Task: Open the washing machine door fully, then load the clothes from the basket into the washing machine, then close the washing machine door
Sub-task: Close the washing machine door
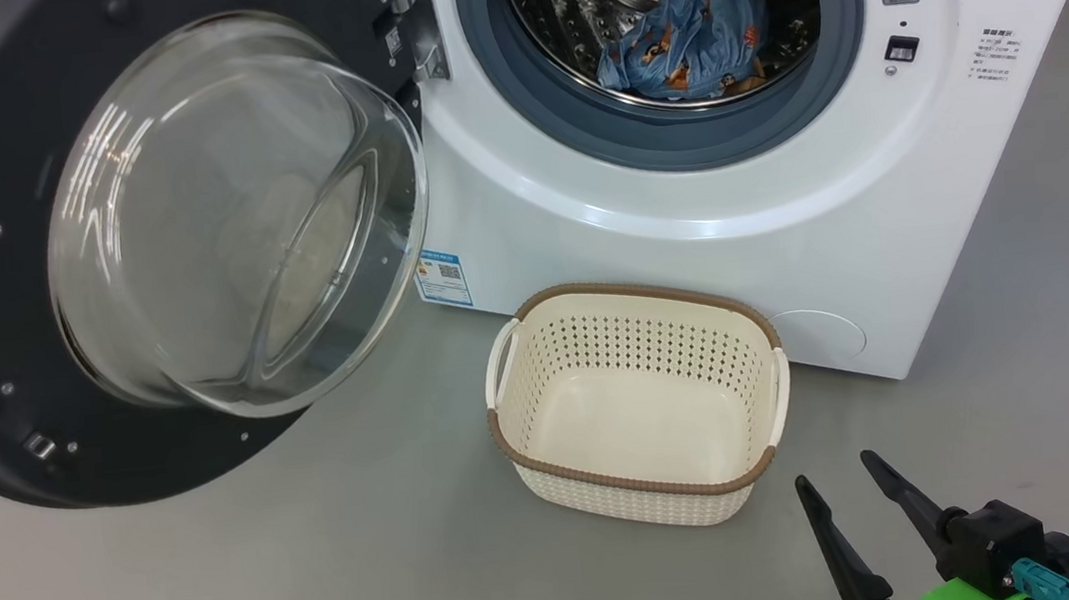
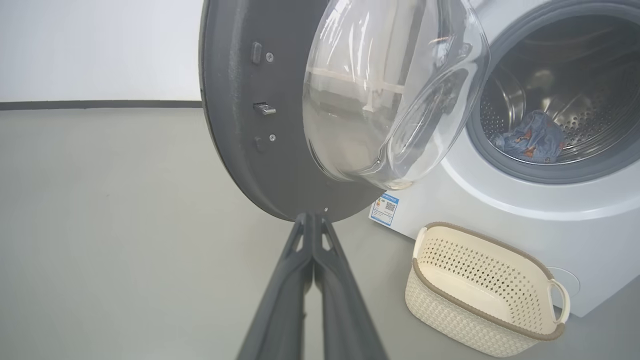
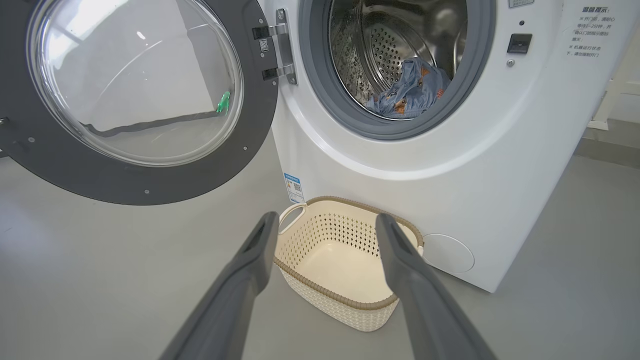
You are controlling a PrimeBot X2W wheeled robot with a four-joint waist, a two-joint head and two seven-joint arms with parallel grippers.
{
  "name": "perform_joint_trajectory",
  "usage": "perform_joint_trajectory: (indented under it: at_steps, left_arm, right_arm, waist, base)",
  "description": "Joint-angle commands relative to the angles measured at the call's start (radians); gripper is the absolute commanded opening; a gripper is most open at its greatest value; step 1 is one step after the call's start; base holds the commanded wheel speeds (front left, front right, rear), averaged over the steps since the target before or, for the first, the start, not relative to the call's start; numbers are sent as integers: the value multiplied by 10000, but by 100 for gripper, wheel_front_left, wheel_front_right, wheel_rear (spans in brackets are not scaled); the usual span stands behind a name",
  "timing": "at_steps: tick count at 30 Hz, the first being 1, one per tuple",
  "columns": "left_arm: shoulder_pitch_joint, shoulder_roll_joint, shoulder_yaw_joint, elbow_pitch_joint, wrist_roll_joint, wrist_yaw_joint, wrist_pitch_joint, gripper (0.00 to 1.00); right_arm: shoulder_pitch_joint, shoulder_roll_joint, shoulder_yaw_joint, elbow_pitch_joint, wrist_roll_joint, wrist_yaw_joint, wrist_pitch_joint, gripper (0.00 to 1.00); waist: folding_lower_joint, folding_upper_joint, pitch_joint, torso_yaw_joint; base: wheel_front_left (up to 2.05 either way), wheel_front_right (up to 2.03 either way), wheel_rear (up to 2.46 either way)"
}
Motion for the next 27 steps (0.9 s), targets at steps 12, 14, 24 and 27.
perform_joint_trajectory:
  at_steps: [12, 14, 24, 27]
  left_arm:
    - [-2395, 233, 3254, -330, -1738, -1044, -65, 0]
    - [-2893, 492, 3639, -187, -2005, -1172, -65, 0]
    - [-5216, 2366, 4333, 1672, -3763, -1450, 130, 0]
    - [-5902, 2715, 4534, 2602, -4846, -1475, 376, 0]
  right_arm:
    - [-337, -16, 195, -285, -60, 16, -120, 100]
    - [-362, -16, 197, -282, -83, 16, -120, 100]
    - [-571, -16, 227, -275, -173, 16, -120, 100]
    - [-699, -30, 253, -239, -174, 16, -120, 100]
  waist:
    - [0, 0, 173, -42]
    - [0, 0, 223, -58]
    - [0, 0, 584, -280]
    - [0, 0, 761, -402]
  base:
    - [0, 0, 0]
    - [0, 0, 0]
    - [0, 0, 0]
    - [0, 0, 0]
